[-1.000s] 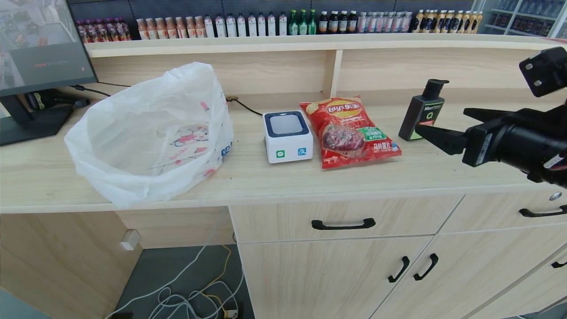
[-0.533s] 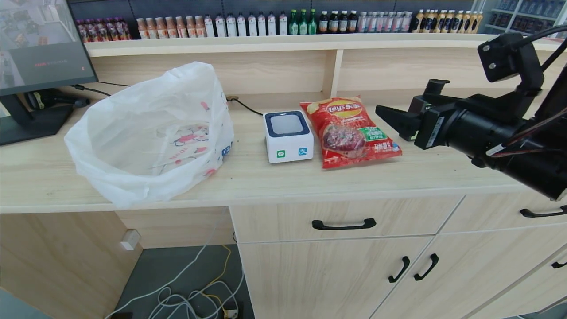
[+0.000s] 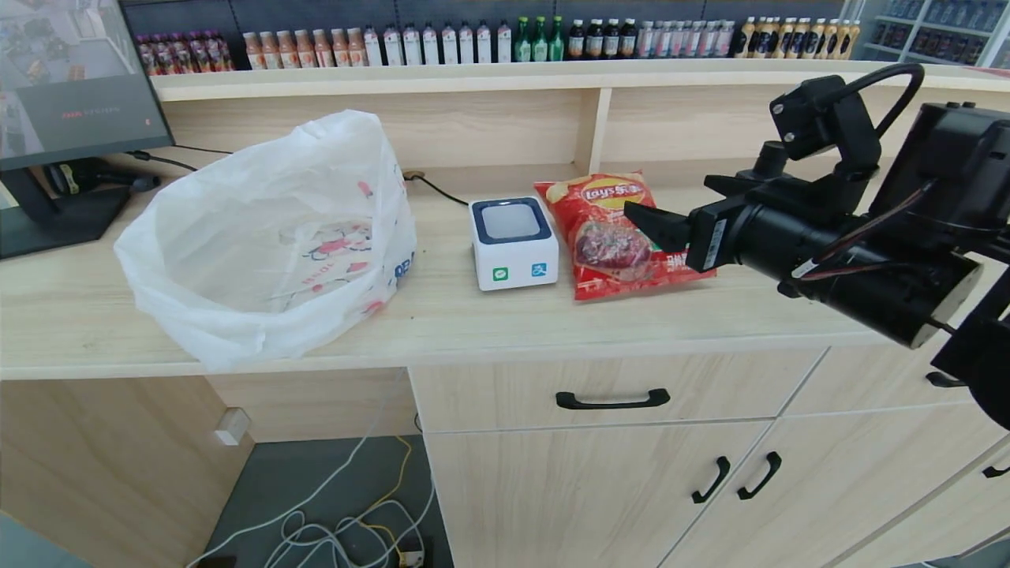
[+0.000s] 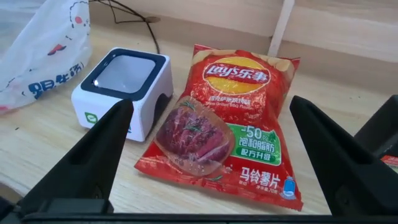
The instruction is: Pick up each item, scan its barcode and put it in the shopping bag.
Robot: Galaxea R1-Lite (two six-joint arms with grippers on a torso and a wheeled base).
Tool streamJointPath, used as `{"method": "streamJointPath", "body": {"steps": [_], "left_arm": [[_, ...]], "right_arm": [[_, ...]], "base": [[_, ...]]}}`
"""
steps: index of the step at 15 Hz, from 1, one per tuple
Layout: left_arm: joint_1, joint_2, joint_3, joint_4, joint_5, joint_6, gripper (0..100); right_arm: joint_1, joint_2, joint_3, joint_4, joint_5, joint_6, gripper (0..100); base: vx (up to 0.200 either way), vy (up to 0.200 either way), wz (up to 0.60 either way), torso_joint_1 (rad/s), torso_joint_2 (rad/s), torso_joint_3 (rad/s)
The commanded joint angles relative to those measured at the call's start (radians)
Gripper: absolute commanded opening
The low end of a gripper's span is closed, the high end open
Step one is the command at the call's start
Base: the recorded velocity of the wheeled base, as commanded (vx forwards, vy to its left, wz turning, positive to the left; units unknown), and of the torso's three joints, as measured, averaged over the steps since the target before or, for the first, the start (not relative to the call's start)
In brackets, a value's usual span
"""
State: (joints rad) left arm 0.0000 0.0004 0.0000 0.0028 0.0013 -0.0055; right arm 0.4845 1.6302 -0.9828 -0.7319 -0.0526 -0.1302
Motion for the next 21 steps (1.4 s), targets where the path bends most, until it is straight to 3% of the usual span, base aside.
{"method": "streamJointPath", "body": {"steps": [1,7,10,18,21], "left_arm": [[0.0,0.0,0.0,0.0,0.0,-0.001,100],[0.0,0.0,0.0,0.0,0.0,-0.001,100],[0.0,0.0,0.0,0.0,0.0,-0.001,100],[0.0,0.0,0.0,0.0,0.0,-0.001,100],[0.0,0.0,0.0,0.0,0.0,-0.001,100]], "right_arm": [[0.003,0.042,-0.007,-0.017,-0.003,0.0,100],[0.04,0.154,-0.109,-0.02,-0.044,0.003,100],[0.043,0.204,-0.234,0.035,-0.101,0.058,100],[0.005,0.263,-0.471,0.388,-0.105,0.095,100],[0.005,0.275,-0.622,0.552,-0.104,0.092,100]], "base": [[0.0,0.0,0.0,0.0,0.0,0.0],[0.0,0.0,0.0,0.0,0.0,0.0],[0.0,0.0,0.0,0.0,0.0,0.0],[0.0,0.0,0.0,0.0,0.0,0.0],[0.0,0.0,0.0,0.0,0.0,0.0]]}}
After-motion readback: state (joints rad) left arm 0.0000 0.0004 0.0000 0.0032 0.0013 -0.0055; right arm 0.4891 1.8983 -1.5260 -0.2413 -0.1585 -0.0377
